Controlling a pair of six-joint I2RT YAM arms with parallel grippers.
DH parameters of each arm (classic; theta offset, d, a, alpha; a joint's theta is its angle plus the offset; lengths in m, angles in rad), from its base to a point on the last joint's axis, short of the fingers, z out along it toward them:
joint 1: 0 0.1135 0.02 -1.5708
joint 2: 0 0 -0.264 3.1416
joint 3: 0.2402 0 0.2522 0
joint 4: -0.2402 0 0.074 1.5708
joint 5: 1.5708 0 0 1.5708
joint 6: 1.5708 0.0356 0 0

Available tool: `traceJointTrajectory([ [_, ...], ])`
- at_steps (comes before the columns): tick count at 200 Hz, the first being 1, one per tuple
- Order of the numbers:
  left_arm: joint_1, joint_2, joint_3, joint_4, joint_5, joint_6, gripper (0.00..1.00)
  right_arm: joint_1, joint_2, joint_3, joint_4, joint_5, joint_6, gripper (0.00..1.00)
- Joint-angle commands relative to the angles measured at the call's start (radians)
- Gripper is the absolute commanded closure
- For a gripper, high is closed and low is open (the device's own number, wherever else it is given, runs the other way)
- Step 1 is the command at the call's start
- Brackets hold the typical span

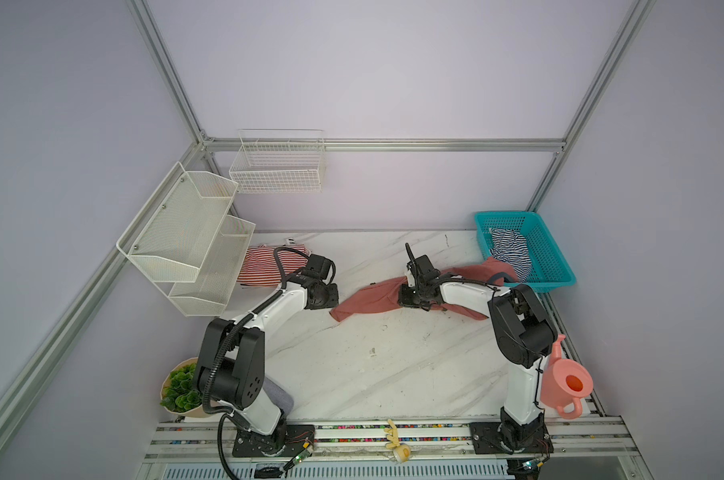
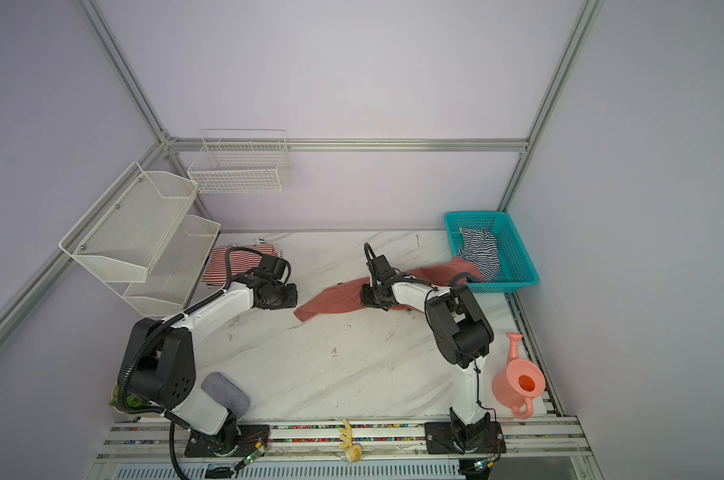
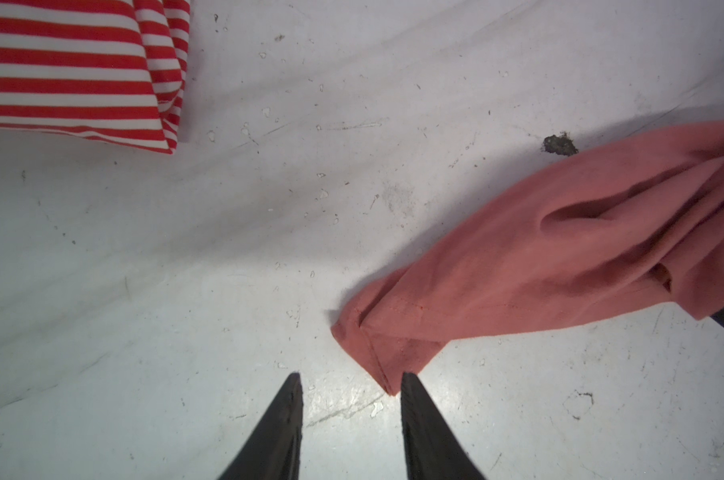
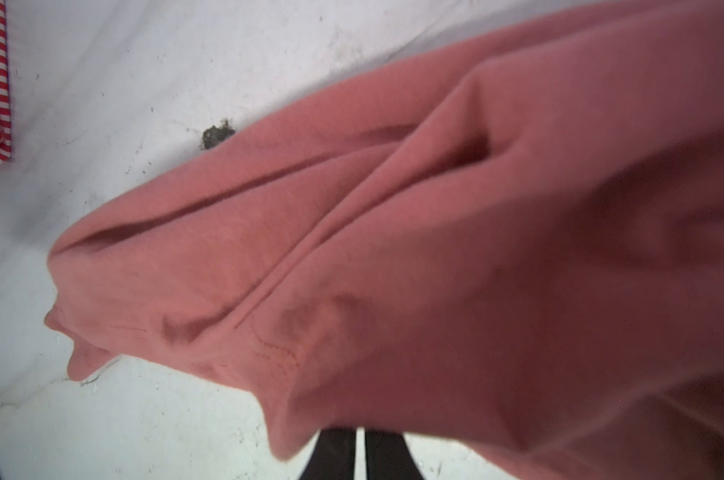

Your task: Fold and stack the tank tops

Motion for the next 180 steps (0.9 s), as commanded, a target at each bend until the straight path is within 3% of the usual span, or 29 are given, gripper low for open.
traceJointTrajectory([
  [1, 0.008, -0.008, 0.015, 0.000, 0.009, 0.008, 0.61, -0.002, -0.007, 0.028, 0.030, -0.006, 0.022, 0.89],
  [62, 0.008, -0.005, 0.014, 0.000, 0.014, 0.005, 0.61, -0.003, 0.007, 0.052, 0.048, -0.026, 0.031, 0.88],
  [115, 0.008, -0.002, 0.016, 0.000, 0.020, 0.003, 0.61, -0.003, 0.011, 0.064, 0.059, -0.030, 0.034, 0.77],
  [180, 0.007, 0.006, 0.017, 0.002, 0.025, 0.002, 0.61, -0.003, 0.016, 0.078, 0.077, -0.043, 0.043, 0.73],
])
